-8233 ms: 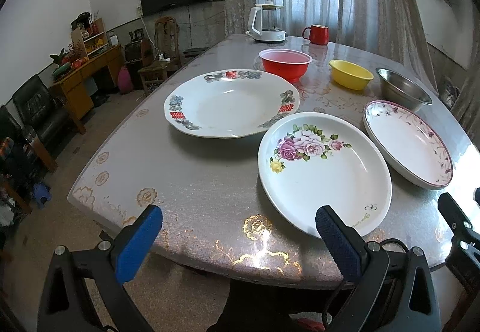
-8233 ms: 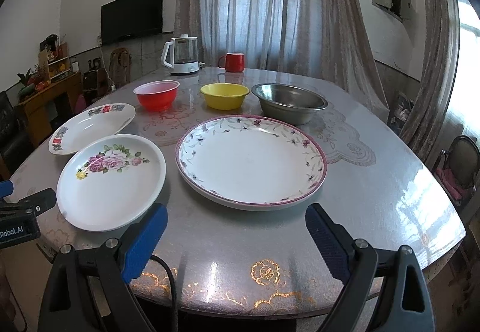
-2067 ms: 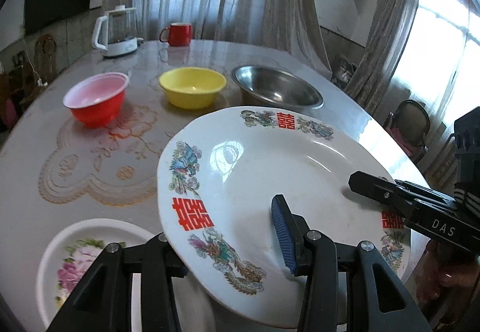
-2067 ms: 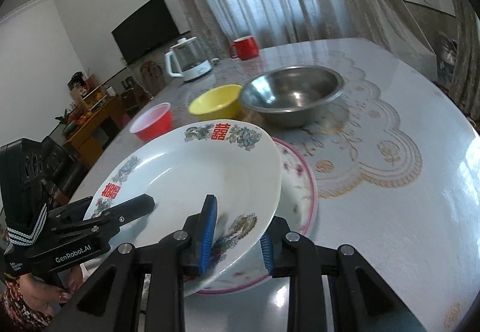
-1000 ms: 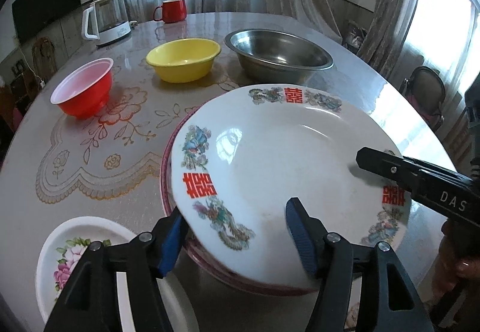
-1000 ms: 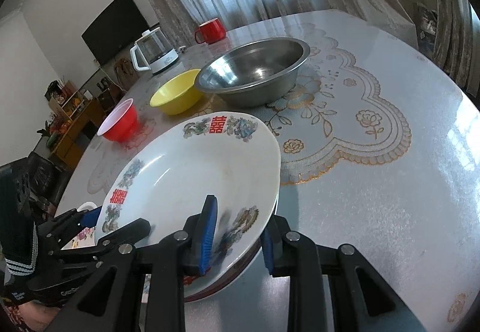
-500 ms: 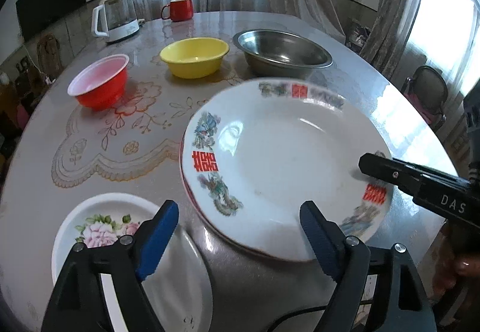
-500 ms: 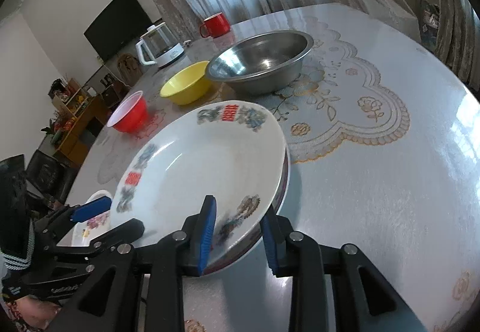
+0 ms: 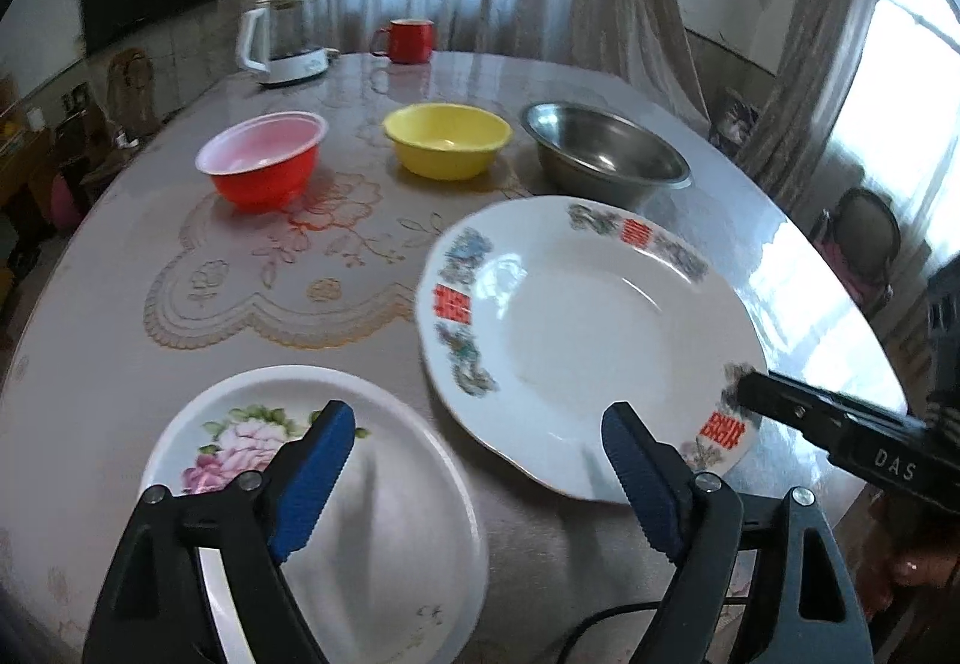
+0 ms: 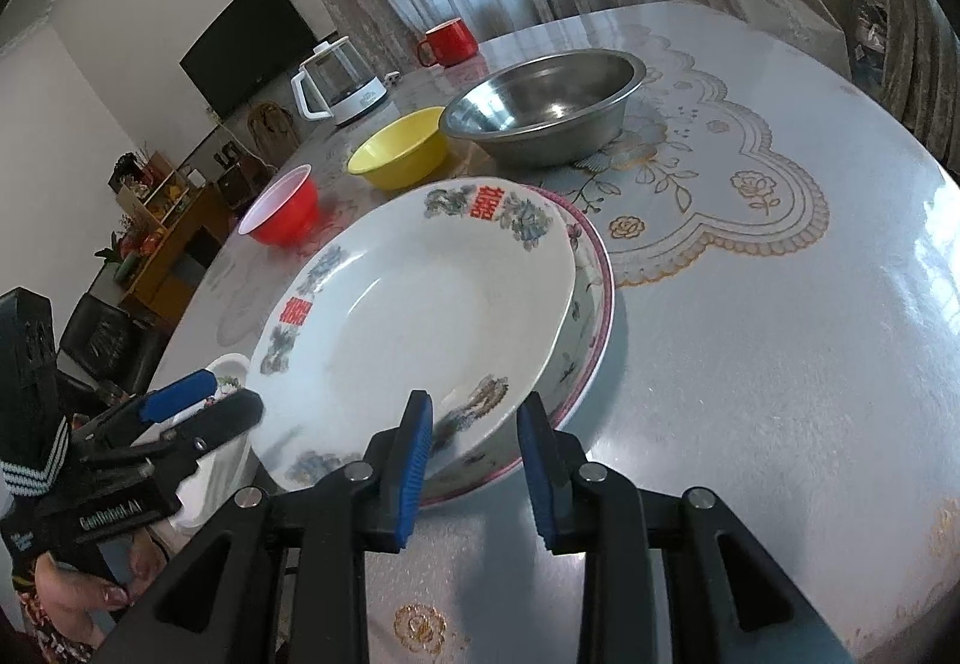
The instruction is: Organize plates and bowls
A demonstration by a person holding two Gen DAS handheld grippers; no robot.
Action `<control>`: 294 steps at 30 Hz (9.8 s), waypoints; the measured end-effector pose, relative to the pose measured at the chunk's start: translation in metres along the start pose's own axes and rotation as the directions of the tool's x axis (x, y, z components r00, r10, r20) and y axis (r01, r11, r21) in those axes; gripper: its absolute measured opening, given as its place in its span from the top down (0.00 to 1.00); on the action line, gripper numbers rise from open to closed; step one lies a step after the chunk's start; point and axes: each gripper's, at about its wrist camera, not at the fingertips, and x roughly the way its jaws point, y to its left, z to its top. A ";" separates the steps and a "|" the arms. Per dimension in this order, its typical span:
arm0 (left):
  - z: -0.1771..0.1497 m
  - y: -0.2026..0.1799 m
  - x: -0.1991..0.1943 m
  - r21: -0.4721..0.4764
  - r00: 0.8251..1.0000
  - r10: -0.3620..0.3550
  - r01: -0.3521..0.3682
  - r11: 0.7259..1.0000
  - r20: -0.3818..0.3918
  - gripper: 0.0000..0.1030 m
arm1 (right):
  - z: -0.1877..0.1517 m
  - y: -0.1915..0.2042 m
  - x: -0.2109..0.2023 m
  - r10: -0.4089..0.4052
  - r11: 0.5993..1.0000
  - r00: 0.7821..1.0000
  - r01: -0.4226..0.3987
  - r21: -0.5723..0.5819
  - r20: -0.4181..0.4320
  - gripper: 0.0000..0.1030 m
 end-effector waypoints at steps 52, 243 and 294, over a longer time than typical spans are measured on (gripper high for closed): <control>-0.055 0.136 -0.024 -0.230 0.993 0.117 -0.108 0.967 0.027 0.15 | -0.043 0.135 0.063 0.128 0.933 0.963 -0.198 -0.302 -0.238 0.69; 0.018 -0.028 0.044 0.163 0.993 -0.067 0.052 0.985 0.093 0.53 | 0.003 0.026 0.005 -0.154 0.988 0.986 0.154 0.014 0.057 0.69; 0.013 0.030 0.011 -0.052 0.994 -0.039 0.045 0.998 0.098 0.19 | 0.007 0.024 -0.003 -0.081 0.996 0.995 0.079 0.039 0.052 0.68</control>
